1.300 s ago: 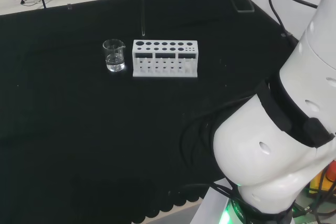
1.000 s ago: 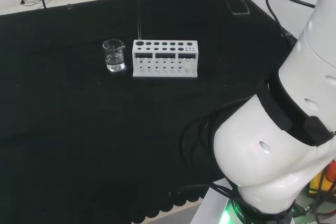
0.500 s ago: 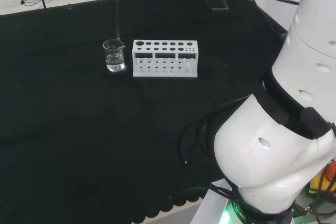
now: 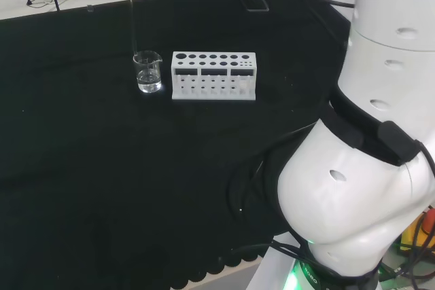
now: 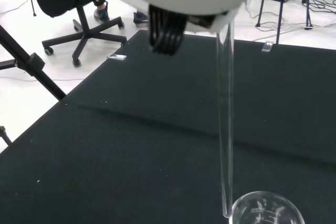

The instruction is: Stir in the beaker to the left of the white test tube rack with the glass rod.

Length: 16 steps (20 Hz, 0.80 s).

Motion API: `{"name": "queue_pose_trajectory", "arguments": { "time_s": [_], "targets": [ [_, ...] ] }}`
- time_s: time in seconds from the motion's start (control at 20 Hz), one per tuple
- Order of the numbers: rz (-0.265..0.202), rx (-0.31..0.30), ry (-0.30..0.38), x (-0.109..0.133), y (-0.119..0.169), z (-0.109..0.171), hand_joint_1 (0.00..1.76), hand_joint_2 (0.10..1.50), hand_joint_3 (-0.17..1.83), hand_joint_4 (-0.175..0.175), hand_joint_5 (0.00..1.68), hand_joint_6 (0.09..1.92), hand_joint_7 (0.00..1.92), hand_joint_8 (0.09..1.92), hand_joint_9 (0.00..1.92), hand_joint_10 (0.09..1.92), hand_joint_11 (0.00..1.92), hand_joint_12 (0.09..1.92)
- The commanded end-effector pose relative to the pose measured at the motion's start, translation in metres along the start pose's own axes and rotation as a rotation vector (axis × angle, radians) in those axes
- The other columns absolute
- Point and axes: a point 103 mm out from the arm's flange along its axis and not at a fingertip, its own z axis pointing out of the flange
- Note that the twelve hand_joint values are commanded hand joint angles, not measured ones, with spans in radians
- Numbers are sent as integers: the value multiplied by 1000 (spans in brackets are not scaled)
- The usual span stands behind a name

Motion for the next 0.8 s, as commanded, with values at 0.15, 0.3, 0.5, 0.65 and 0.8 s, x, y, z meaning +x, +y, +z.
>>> {"name": "queue_pose_trajectory", "arguments": {
  "time_s": [0.15,0.3,0.5,0.65,0.8],
  "targets": [
    [-7,23,-8,-13,21,20,1221,587,844,-175,1213,854,1516,1132,1788,895,1760,747],
    [0,27,4,-22,22,21,1221,587,844,-175,1213,853,1516,1131,1789,894,1761,747],
    [4,29,10,-33,22,18,1221,587,843,-175,1214,852,1517,1131,1790,894,1761,747],
    [7,19,32,-46,17,16,1222,587,843,-175,1214,851,1517,1130,1791,894,1762,748],
    [7,32,35,-45,21,26,1222,587,843,-175,1215,850,1518,1130,1792,894,1762,748]
  ]
}}
